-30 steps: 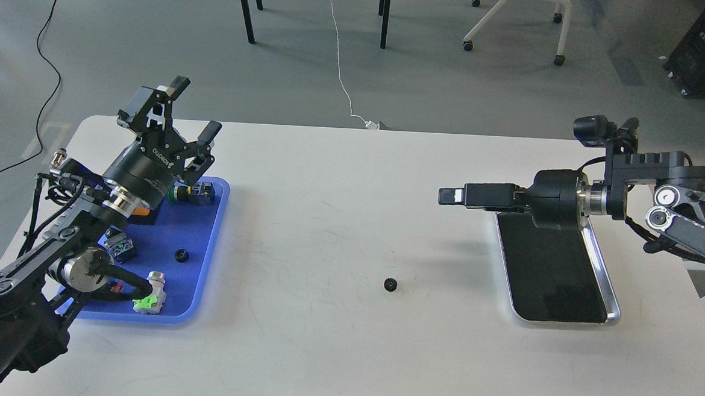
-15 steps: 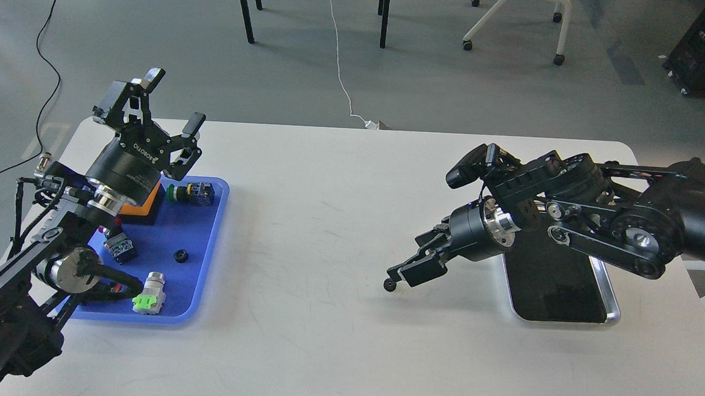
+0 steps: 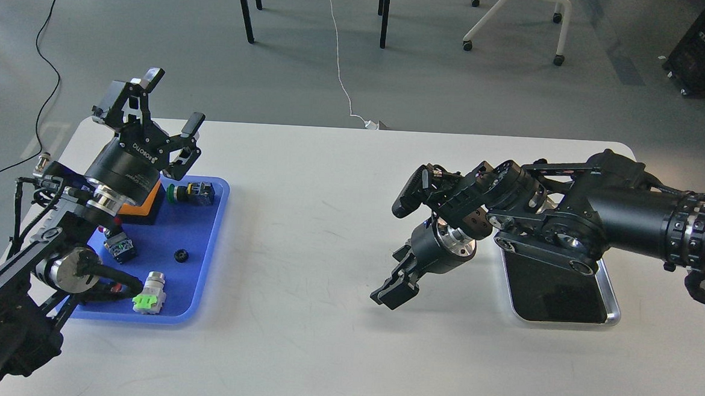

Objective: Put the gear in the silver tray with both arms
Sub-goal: 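Close the right gripper on the black gear on the table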

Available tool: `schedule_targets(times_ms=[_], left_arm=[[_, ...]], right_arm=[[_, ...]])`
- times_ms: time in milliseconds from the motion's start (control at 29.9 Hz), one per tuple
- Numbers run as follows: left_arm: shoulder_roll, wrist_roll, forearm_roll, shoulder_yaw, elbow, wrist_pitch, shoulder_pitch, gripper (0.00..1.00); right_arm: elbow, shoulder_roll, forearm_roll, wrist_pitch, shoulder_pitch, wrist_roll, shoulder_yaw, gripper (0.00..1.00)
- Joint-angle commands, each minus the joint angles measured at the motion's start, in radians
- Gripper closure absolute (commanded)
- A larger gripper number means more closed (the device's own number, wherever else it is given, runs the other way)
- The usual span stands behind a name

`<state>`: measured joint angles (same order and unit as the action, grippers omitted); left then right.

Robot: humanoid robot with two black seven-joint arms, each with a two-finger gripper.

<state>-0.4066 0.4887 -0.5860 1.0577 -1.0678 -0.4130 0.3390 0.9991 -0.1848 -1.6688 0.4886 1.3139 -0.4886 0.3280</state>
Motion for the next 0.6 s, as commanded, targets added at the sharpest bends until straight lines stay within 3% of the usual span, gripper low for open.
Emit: schedule_targets(times_ms=[0, 134, 435, 568], left_arm=[[0.0, 0.0, 0.0, 0.008, 0.0, -0.003, 0.0, 0.02], [0.0, 0.0, 0.0, 0.008, 0.0, -0.003, -0.002, 0.02], [-0.004, 0.0, 0.002, 0.019, 0.0, -0.004, -0.008, 0.02], [-0.004, 0.0, 0.0, 0.021, 0.0, -0.003, -0.008, 0.02]], right_arm=[[-0.005, 0.004, 0.0, 0.0, 0.002, 0.0, 0.003, 0.21], [-0.03, 0.021, 0.0, 0.0, 0.002, 0.0, 0.031, 0.3], [-0.076, 0.065, 0.0, 0.0, -0.001, 0.0, 0.059, 0.31], [-0.08, 0.07, 0.0, 0.0, -0.004, 0.0, 0.06, 0.37]])
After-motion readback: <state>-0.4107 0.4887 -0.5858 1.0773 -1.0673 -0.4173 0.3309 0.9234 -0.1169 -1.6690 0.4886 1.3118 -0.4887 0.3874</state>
